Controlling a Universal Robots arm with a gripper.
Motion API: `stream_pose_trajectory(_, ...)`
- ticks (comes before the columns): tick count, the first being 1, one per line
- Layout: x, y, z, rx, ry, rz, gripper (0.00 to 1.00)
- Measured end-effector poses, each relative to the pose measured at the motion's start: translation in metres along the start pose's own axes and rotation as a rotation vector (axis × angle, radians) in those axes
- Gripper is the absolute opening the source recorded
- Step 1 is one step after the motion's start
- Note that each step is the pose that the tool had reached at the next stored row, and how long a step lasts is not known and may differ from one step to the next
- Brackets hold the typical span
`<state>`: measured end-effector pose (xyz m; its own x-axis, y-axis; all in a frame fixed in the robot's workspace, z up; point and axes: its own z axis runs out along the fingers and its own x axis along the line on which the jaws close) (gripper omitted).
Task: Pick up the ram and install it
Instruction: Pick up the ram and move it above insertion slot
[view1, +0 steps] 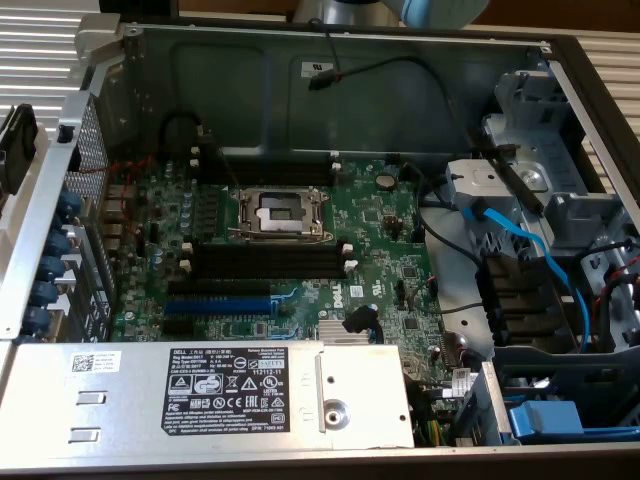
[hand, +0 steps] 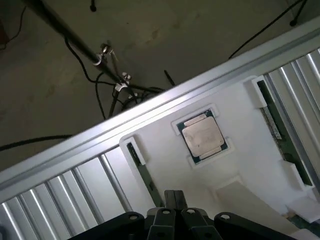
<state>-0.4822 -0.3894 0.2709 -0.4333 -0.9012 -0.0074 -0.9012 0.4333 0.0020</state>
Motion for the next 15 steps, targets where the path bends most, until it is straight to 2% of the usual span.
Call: stream_pose_trajectory(15,0.0000,0.0000,0.0017,-0.0020,0.0005,-0.274,0.10)
